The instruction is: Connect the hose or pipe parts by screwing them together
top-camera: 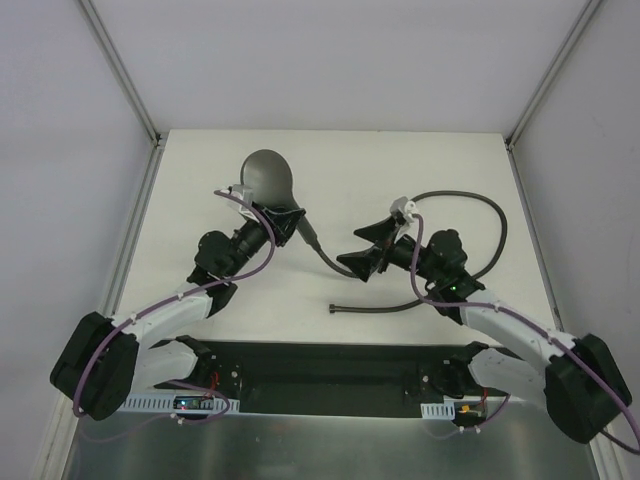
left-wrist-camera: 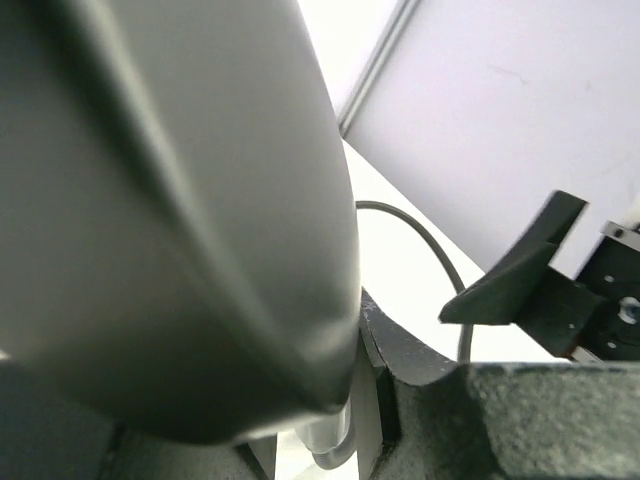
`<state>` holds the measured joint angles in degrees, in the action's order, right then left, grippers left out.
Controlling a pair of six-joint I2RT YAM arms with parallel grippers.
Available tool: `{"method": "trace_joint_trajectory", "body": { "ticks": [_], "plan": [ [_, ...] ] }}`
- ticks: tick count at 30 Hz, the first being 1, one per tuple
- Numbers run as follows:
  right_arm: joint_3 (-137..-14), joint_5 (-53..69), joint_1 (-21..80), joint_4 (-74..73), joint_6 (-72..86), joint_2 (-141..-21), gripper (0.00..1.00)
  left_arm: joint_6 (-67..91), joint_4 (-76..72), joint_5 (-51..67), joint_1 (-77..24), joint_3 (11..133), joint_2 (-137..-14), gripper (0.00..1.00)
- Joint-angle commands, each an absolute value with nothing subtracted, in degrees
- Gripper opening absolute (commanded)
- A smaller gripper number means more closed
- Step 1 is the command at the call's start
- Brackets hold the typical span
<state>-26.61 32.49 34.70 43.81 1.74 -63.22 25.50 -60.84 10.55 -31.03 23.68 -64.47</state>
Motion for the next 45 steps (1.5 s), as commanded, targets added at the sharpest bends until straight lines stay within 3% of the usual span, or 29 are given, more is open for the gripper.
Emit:
{"method": "trace_joint_trajectory", "body": {
  "ticks": [1,8,11,15,21,34,45],
  "plan": [
    [-27.8,12.0,35.5,23.3,-0.5,-52.5,0.96,26.3,-55.4,4.1,-30.6,29.4,-59.6,0.00],
    [-31.4,-7.2,37.2,-1.1,5.2,-44.2,0.96,36.9,-43.2,-1.7,-30.5,31.5,-55.0,0.00],
    [-30.0,-12.6,38.5,-3.7,8.5,-41.1,0.96,36.7,-36.0,-1.8,-30.5,33.7,-53.3,0.00],
    [-29.0,-15.9,38.4,-7.6,14.5,-37.5,0.96,37.2,-23.9,-8.8,-30.5,36.9,-51.3,0.00],
    [-29.5,-15.2,38.5,-9.9,15.7,-34.9,0.96,37.6,-19.7,-10.0,-29.2,36.2,-52.6,0.00],
    [-33.9,-13.5,38.4,-15.7,16.6,-34.2,0.96,48.5,-35.5,5.4,-18.0,28.1,-62.5,0.00],
    [-34.1,-11.2,38.4,-15.3,14.1,-32.9,0.96,47.6,-48.2,13.3,-14.7,26.8,-77.2,0.03]
  ]
}}
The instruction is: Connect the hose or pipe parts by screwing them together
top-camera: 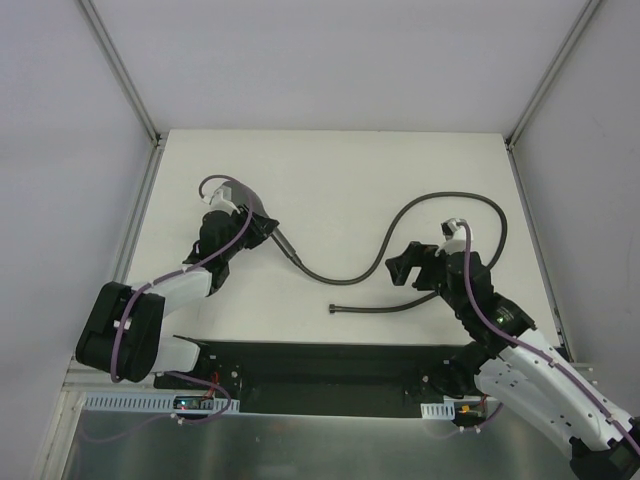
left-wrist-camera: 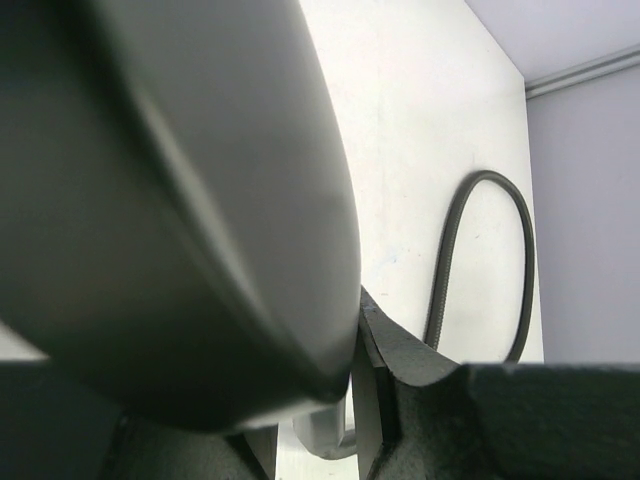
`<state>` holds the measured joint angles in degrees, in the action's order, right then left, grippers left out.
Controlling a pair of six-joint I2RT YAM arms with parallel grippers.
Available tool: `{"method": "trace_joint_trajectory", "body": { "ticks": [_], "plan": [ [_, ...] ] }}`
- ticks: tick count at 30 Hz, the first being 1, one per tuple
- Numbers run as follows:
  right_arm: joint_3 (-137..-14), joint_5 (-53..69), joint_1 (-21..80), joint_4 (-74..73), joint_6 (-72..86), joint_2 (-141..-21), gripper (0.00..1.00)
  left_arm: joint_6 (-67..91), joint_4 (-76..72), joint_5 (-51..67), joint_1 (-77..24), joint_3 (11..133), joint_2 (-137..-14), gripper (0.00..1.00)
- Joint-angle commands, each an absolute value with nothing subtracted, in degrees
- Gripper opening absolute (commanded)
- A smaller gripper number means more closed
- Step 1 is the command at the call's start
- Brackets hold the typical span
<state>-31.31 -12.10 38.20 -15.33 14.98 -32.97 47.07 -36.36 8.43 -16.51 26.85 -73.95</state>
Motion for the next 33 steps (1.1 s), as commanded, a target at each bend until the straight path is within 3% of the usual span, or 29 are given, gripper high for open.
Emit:
{"method": "trace_joint_trajectory", "body": {
  "ticks": [1,12,21,26,33],
  "plan": [
    [-34.1,-11.3,38.4,-15.4,14.1,-33.0,0.96,47.9,-50.6,13.8,-14.6,26.6,-77.7,0.03],
    [-33.8,-9.9,38.5,-16.3,14.3,-32.3,0.96,48.4,-46.4,10.9,-14.6,26.9,-80.5,0.18],
    [-34.5,-8.3,38.5,-18.8,14.2,-29.8,0.96,49.0,-43.5,11.0,-14.6,27.7,-82.6,0.19],
    [-34.6,-8.7,38.5,-20.3,14.1,-29.6,0.96,49.0,-40.9,10.7,-14.6,28.0,-82.3,0.32],
    [-35.7,-8.0,38.5,-21.8,14.9,-30.5,0.96,49.0,-35.5,9.2,-14.6,28.1,-80.6,0.41]
  ]
}}
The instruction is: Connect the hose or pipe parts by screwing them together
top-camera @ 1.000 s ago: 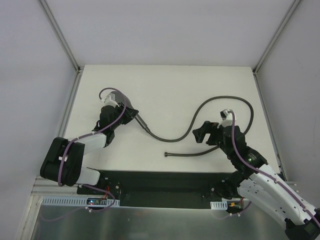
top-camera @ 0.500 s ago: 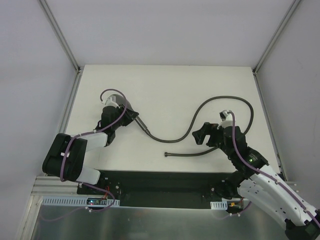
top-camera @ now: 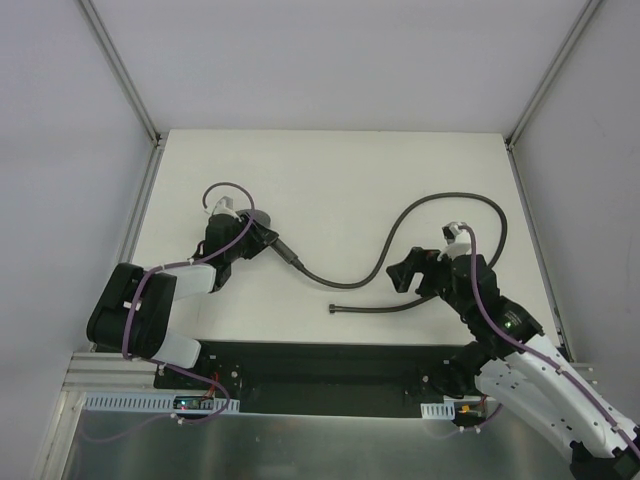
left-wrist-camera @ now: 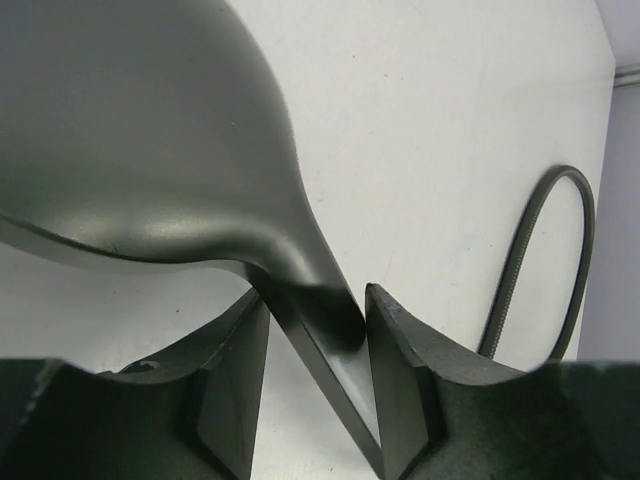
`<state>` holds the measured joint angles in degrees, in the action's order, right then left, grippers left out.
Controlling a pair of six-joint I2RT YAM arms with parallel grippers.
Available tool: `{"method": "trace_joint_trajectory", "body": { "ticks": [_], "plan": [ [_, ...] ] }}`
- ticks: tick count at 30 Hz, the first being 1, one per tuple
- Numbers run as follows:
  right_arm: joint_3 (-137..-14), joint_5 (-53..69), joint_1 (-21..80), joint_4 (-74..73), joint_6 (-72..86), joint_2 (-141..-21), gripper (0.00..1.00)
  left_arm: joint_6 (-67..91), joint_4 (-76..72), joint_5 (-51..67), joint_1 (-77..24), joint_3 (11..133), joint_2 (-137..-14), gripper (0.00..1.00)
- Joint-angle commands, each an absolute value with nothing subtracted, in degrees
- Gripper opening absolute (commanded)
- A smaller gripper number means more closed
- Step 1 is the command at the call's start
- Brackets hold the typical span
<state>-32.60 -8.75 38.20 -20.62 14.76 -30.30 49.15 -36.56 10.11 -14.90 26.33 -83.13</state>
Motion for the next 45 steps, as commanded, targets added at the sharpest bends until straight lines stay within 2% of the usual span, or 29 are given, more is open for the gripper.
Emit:
{"method": "trace_joint_trajectory", "body": {
  "ticks": [1,5,8,9,13,14,15,16,19,23,28,35,45],
  "plan": [
    [-35.8,-8.1,38.4,-21.7,14.9,-30.5,0.96,49.0,-34.9,9.2,-14.7,28.1,-80.3,0.42],
    [-35.8,-8.2,38.4,-22.7,14.9,-30.8,0.96,48.8,-30.9,8.6,-14.7,28.5,-77.8,0.49],
    [-35.9,-7.6,38.5,-23.9,14.9,-31.7,0.96,48.5,-27.3,9.2,-14.7,29.5,-75.0,0.72],
    [-35.8,-7.5,38.5,-24.2,14.6,-32.1,0.96,48.4,-24.5,9.2,-14.7,29.8,-74.0,0.75],
    [-36.5,-8.8,38.5,-26.9,14.7,-33.2,0.96,47.0,-18.3,8.6,-14.8,30.5,-68.1,0.79],
    [-36.6,-9.2,38.5,-27.2,14.9,-33.2,0.96,46.2,-17.0,8.6,-15.0,31.1,-65.2,0.84],
    [-37.0,-9.3,38.5,-27.6,14.8,-33.1,0.96,43.2,-16.0,8.9,-15.3,31.5,-63.8,0.96],
    [-37.3,-9.7,38.5,-28.6,14.6,-33.1,0.96,41.6,-13.6,9.2,-15.7,32.1,-62.3,0.99],
    [-38.9,-9.1,38.4,-29.1,14.2,-33.0,0.96,36.6,-10.1,11.8,-16.4,34.7,-57.4,0.99],
    [-42.9,-10.2,38.4,-31.0,11.4,-32.4,0.96,33.0,-10.0,24.8,-16.4,36.0,-49.2,0.99],
    [-48.0,-10.6,38.4,-32.3,9.0,-31.7,0.96,26.5,-9.8,34.8,-16.5,35.5,-39.2,0.99],
    [-47.5,-5.2,38.5,-23.2,11.3,-28.8,0.96,25.8,-9.9,32.6,-17.1,32.4,-31.8,0.99],
    [-45.2,-7.1,38.3,-21.1,11.6,-28.7,0.96,25.0,-9.8,31.1,-20.2,31.6,-30.3,0.99]
  ]
}}
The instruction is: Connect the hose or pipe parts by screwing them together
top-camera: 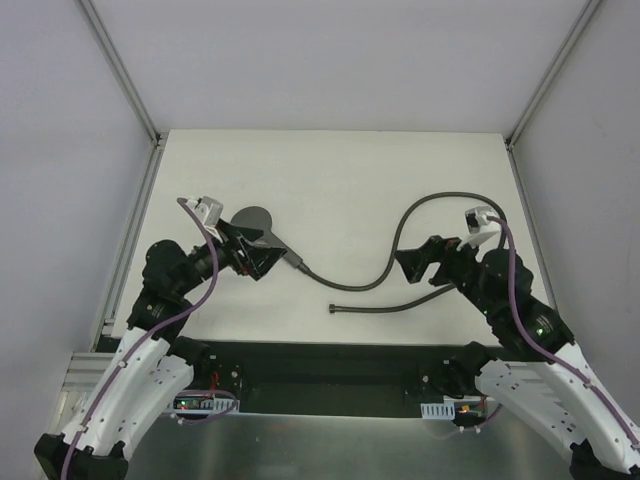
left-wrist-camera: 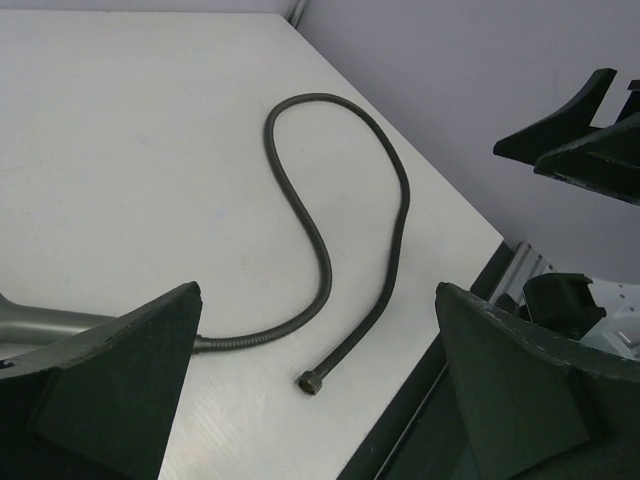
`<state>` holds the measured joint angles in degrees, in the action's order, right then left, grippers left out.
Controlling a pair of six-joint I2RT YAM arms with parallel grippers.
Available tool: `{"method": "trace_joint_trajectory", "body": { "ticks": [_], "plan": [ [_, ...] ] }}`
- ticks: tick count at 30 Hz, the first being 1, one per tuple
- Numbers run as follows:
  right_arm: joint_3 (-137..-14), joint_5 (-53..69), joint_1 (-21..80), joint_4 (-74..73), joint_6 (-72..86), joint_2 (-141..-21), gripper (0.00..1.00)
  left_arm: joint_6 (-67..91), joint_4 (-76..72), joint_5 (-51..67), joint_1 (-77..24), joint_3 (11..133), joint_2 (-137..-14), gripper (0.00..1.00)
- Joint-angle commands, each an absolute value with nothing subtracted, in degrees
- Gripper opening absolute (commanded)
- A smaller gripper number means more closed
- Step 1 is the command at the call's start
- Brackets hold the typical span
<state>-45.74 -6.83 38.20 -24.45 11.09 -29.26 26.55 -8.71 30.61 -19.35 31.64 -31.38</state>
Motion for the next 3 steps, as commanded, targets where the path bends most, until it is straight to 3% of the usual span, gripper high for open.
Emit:
{"method": "trace_joint_trajectory", "body": {
  "ticks": [1,3],
  "plan": [
    [-45.0,-7.2,38.4,-21.1,11.6,-28.7,0.96,25.0,-9.8,31.0,-20.2,31.5,-30.3,0.99],
    [-44.7,-7.1,38.4,-21.1,11.6,-28.3,0.96,24.9,-9.8,30.3,-20.2,31.3,-30.2,0.99]
  ]
}}
